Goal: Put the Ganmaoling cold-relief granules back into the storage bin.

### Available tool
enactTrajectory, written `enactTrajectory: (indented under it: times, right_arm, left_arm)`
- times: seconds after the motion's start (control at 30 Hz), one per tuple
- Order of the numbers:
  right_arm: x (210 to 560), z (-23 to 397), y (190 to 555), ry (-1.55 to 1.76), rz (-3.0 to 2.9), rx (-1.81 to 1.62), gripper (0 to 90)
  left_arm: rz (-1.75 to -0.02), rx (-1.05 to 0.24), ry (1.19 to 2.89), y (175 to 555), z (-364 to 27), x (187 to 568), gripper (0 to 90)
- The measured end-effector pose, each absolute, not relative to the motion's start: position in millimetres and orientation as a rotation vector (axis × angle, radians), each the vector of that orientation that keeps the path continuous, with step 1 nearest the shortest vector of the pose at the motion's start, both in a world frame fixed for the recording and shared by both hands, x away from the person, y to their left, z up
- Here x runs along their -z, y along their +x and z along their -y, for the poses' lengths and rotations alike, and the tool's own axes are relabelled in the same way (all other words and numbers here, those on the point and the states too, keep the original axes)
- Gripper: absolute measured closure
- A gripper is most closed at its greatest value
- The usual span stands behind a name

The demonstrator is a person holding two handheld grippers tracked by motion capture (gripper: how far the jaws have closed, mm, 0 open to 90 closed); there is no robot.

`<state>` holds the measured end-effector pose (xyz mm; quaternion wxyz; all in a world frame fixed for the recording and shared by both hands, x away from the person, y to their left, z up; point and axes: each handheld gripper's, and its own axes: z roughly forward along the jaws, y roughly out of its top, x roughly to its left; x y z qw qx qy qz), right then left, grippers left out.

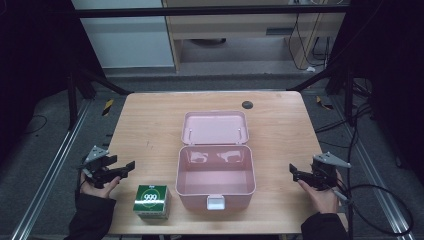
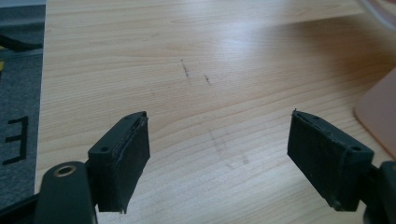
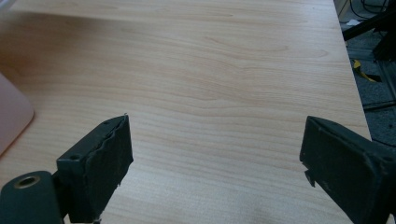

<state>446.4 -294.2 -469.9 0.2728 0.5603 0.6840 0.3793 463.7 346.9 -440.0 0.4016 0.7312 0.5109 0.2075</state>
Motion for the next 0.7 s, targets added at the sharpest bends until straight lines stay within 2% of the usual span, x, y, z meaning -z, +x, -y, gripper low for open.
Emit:
enactTrajectory:
  times: [0.37, 0.7]
  right_arm:
    - [470.8, 285.0, 446.1, 1.478, -1.89, -0.965, 9.5]
    - [474.5, 283.2, 446.5, 1.48, -1.91, -0.931, 9.5]
  left_arm:
    - [-1.175, -0.495, 1.965, 455.1, -339.7, 414.6, 22.9]
    - [-1.142, -0.491, 1.996, 454.2, -337.3, 411.5, 24.0]
